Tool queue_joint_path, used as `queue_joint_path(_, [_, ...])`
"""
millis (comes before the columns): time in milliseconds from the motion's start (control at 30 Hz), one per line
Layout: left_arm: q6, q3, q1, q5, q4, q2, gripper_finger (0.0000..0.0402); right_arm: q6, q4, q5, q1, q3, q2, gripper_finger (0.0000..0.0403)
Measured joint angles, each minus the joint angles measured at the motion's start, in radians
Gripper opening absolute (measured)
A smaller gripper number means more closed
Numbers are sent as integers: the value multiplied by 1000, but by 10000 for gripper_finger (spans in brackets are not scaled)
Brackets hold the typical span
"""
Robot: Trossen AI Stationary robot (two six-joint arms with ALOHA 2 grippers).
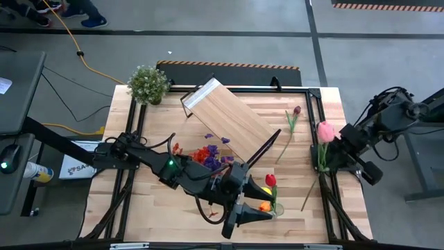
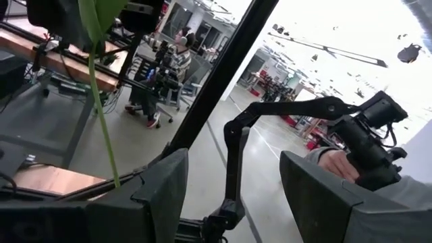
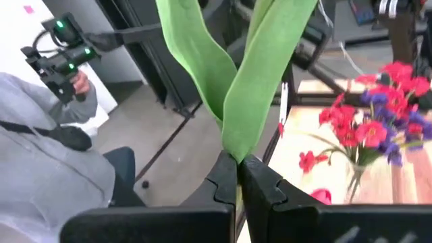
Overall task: Pick and place flowers into a vace then onto a shelf
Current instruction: Put the pink tulip into the right transparent vase
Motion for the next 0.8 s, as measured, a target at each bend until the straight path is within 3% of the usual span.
queue_joint_path(367, [-104,0,-7,-33,-73,0,266,-4,-51,108,111,0,108,0])
queue_joint_path(800, [-65,0,-97,-116,-80,0,266,-40,-61,466,311,0,202,0])
